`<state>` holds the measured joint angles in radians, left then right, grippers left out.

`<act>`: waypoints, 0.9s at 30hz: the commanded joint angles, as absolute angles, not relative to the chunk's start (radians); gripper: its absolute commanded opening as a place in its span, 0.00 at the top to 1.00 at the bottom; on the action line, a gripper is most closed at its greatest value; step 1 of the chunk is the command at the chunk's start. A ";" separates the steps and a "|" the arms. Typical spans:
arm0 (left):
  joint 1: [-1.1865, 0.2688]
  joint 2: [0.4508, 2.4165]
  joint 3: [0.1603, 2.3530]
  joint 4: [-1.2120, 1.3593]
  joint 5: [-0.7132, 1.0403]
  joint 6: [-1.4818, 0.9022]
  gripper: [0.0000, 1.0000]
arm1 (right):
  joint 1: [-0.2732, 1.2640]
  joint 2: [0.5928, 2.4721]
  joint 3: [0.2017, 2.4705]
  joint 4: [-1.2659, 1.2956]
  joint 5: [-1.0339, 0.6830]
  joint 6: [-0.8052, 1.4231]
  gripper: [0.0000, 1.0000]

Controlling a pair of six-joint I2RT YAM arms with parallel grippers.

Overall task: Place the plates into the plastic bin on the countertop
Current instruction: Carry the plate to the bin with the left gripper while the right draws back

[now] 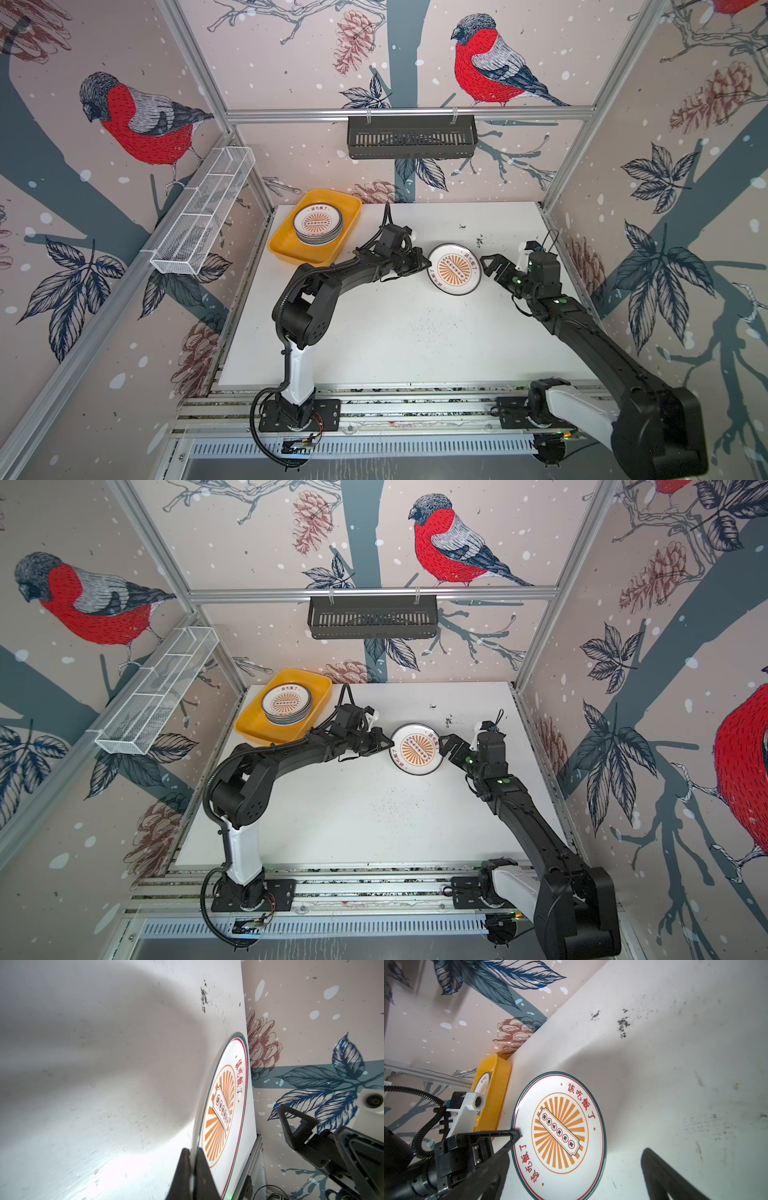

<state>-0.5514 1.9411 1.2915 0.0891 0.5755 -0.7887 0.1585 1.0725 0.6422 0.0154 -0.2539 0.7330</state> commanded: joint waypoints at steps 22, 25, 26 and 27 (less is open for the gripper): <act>-0.111 1.620 1.053 0.169 0.550 -0.802 1.00 | 0.533 1.161 0.886 0.240 -0.313 0.509 0.01; -0.040 1.618 1.053 0.180 0.554 -0.812 1.00 | 0.562 1.169 0.897 0.248 -0.314 0.494 0.01; -0.014 1.620 1.053 0.187 0.554 -0.819 1.00 | 0.569 1.171 0.899 0.252 -0.314 0.493 0.01; 0.009 1.622 1.053 0.199 0.558 -0.827 1.00 | 0.572 1.173 0.899 0.256 -0.313 0.491 0.01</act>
<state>-0.0322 1.6291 1.0542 0.1284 0.5449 -0.7998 0.5617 1.1690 0.8890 0.2039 -0.3054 0.5224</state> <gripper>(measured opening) 0.075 0.995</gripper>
